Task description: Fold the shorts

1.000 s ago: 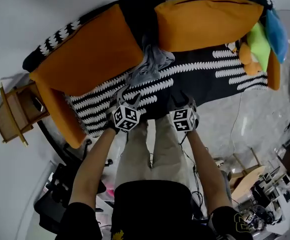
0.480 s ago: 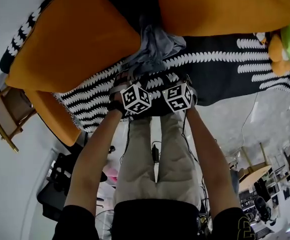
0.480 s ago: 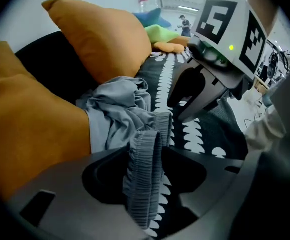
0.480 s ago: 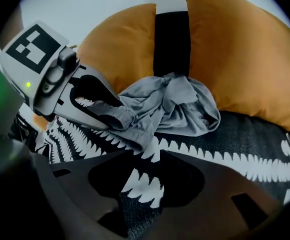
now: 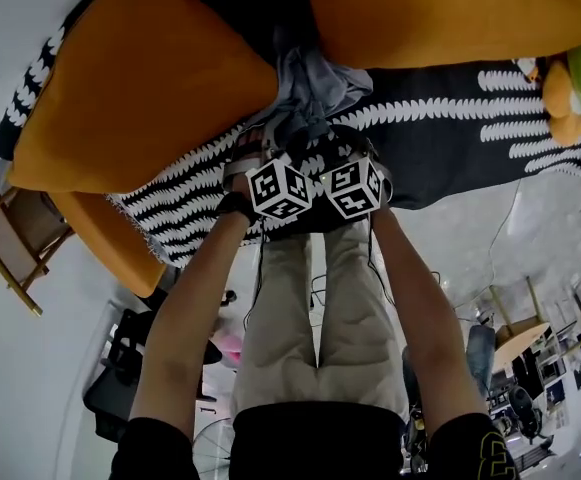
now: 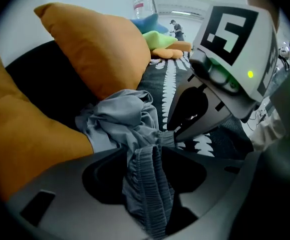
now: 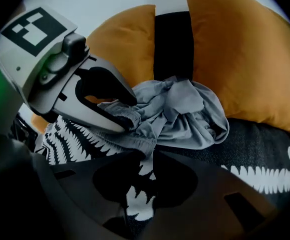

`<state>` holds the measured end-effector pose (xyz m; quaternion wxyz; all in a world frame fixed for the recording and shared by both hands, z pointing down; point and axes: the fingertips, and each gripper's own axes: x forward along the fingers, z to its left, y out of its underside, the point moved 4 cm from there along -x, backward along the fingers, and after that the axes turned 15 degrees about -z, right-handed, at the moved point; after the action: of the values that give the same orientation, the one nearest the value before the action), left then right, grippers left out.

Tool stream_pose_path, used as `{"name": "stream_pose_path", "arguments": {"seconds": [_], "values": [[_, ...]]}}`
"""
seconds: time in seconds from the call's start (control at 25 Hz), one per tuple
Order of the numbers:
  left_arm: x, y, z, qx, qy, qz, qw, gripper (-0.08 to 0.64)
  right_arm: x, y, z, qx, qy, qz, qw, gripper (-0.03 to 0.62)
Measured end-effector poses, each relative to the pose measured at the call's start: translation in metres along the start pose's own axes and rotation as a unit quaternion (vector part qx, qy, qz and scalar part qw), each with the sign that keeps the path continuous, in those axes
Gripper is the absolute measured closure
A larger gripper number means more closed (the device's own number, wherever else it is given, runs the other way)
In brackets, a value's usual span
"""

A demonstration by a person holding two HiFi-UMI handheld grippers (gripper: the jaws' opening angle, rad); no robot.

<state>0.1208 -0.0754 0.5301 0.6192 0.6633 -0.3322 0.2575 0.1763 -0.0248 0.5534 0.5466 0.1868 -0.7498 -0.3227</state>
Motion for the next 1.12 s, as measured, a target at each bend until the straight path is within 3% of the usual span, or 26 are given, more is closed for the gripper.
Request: {"name": "stream_pose_path", "arguments": {"seconds": [0.24, 0.32, 0.4, 0.6, 0.76, 0.96, 1.12], "values": [[0.014, -0.007, 0.001, 0.034, 0.019, 0.014, 0.9991, 0.382, -0.002, 0.007, -0.011, 0.004, 0.02, -0.002, 1.0, 0.522], [0.012, -0.001, 0.001, 0.013, 0.031, 0.017, 0.9993, 0.512, -0.002, 0.007, -0.01, 0.008, 0.024, -0.004, 1.0, 0.534], [-0.002, 0.002, 0.004, -0.028, 0.031, 0.009, 0.9991, 0.535, -0.004, 0.0, -0.001, 0.014, 0.024, -0.004, 1.0, 0.56], [-0.049, -0.009, 0.022, -0.123, -0.025, -0.05, 0.9909, 0.537, -0.021, -0.018, -0.003, 0.053, 0.035, -0.019, 0.998, 0.565], [-0.118, -0.012, 0.037, -0.163, -0.092, -0.083, 0.9789, 0.537, -0.061, -0.045, -0.008, 0.055, 0.077, -0.042, 0.995, 0.566], [-0.235, -0.021, 0.04, -0.2, -0.152, -0.061, 0.966, 0.537, -0.163, -0.096, 0.012, 0.083, 0.124, -0.054, 0.987, 0.566], [-0.317, -0.056, 0.025, -0.21, -0.17, -0.066, 0.9605, 0.537, -0.258, -0.149, 0.032, 0.082, 0.156, -0.059, 0.983, 0.566]]}}
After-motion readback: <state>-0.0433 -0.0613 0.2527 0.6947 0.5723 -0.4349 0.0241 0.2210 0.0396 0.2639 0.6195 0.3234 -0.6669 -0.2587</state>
